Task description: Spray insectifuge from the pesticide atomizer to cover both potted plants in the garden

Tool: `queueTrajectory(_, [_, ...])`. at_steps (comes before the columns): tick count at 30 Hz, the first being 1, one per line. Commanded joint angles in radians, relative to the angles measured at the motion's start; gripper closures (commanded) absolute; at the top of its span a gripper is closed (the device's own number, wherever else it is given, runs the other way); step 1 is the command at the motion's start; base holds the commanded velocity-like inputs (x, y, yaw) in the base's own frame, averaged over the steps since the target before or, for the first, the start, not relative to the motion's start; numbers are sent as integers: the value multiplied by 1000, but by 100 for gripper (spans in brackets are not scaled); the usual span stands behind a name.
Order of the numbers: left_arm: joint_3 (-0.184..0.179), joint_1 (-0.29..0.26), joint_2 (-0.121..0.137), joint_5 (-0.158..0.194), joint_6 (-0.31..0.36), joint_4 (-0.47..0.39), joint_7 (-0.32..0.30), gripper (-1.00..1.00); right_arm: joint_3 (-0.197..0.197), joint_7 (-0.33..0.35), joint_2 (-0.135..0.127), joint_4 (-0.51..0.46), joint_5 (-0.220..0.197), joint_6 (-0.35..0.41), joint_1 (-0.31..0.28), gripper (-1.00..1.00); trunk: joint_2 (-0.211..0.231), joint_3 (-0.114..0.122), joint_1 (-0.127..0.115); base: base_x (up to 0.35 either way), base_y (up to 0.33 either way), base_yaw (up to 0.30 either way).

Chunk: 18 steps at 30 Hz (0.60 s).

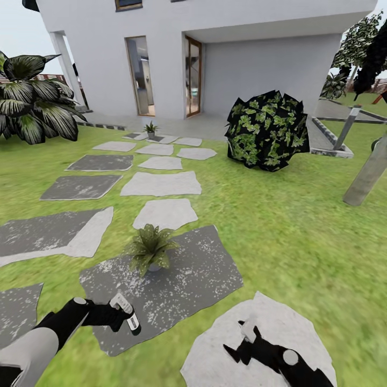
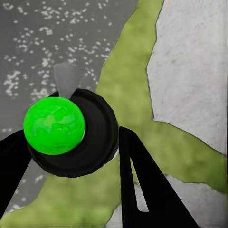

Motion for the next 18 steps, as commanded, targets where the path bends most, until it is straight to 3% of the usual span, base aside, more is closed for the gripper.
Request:
queueTrajectory(1, [-2, 0, 0, 2, 8, 1, 0, 100, 3, 17, -1, -39, 13, 30, -21, -100, 0, -1, 0, 0, 0, 0])
queueTrajectory(5, [-22, -2, -39, -16, 19, -9, 11, 100, 6, 94, -1, -100, 23, 53, -65, -100, 0, -1, 0, 0, 0, 0])
queueTrajectory(8, [-95, -10, -52, -138, 25, -11, 7, 100, 5, 121, -2, -104, 24, 54, -103, -100, 0, -1, 0, 0, 0, 0])
queueTrajectory(12, [-112, -15, -107, -294, 56, -10, 2, 100, 7, 147, -1, -104, 24, 56, -111, -100, 0, -1, 0, 0, 0, 0])
queueTrajectory(13, [-112, -16, -118, -319, 73, -10, 1, 100, 7, 164, -1, -105, 25, 56, -111, -100, 0, -1, 0, 0, 0, 0])
queueTrajectory(15, [-112, -18, -152, -381, 121, -10, -5, 100, 7, 248, 0, -106, 64, 57, -112, -100, 0, -1, 0, 0, 0, 0])
queueTrajectory(18, [-114, -20, -191, -426, 142, -9, -23, 100, 8, 323, 8, -119, 148, 59, -124, -100, 0, -1, 0, 0, 0, 0])
